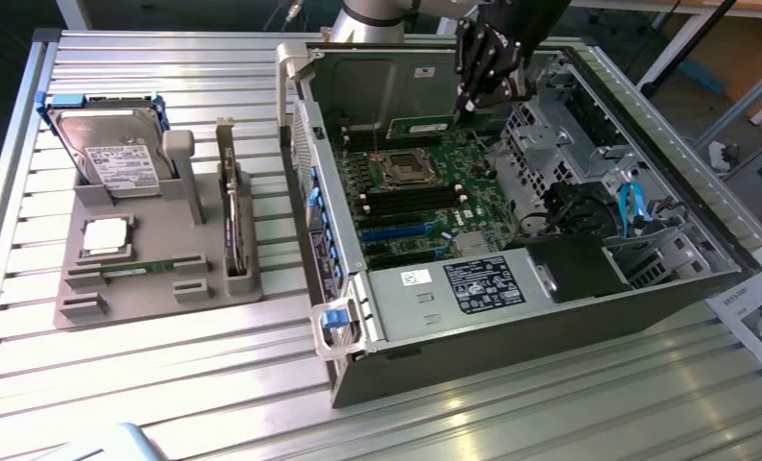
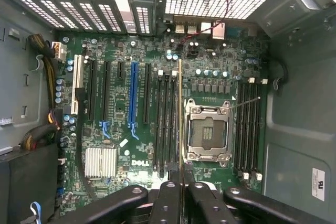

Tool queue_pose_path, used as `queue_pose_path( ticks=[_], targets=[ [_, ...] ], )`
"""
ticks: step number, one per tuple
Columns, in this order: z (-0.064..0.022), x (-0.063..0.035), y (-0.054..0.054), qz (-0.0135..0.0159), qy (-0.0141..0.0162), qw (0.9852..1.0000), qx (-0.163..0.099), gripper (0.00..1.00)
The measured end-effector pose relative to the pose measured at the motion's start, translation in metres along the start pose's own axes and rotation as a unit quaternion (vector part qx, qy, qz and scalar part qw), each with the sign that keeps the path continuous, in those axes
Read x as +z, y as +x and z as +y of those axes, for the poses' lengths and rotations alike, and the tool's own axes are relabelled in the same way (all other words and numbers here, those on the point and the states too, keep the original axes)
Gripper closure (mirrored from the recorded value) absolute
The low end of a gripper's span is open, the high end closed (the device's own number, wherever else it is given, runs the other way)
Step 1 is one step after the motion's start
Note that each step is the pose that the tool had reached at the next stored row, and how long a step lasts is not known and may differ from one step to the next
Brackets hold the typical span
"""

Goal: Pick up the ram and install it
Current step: 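Insert the ram into the slot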

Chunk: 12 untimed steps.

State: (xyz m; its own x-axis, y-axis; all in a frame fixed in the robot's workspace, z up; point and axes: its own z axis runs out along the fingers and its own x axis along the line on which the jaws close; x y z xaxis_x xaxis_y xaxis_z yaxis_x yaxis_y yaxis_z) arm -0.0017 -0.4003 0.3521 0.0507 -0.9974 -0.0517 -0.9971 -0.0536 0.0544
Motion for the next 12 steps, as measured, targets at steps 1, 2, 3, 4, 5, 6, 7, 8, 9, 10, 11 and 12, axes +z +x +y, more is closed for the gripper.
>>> queue_pose_path(
  ticks=[1, 2, 3, 4, 5, 6, 7, 8, 9, 10, 11, 12],
  targets=[
    [-0.0001, 0.0025, 0.0, 0.0, 0.0, 1.0, 0.0, 0.88],
    [-0.0002, 0.0038, 0.0, 0.0, 0.0, 1.0, 0.0, 0.88],
    [-0.0003, 0.0051, 0.0, 0.0, 0.0, 1.0, 0.0, 0.88],
    [-0.0004, 0.0073, 0.0, 0.0, 0.0, 1.0, 0.0, 0.88],
    [-0.0005, 0.0094, 0.0, -0.0001, 0.0, 1.0, 0.0, 0.88],
    [-0.0006, 0.011, 0.001, 0.0, 0.0, 1.0, 0.0, 0.88],
    [-0.0007, 0.0124, 0.001, 0.0, 0.0, 1.0, 0.0, 0.88],
    [-0.0008, 0.0144, 0.001, 0.0, 0.0, 1.0, 0.0, 0.88],
    [-0.0009, 0.016, 0.001, 0.0, 0.0, 1.0, 0.0, 0.88],
    [-0.001, 0.0178, 0.001, 0.0, 0.0, 1.0, 0.0, 0.88],
    [-0.0011, 0.0196, 0.001, 0.0, 0.0, 1.0, 0.0, 0.88],
    [-0.0012, 0.0221, 0.001, 0.0, 0.0, 1.0, 0.0, 0.88]
  ],
)
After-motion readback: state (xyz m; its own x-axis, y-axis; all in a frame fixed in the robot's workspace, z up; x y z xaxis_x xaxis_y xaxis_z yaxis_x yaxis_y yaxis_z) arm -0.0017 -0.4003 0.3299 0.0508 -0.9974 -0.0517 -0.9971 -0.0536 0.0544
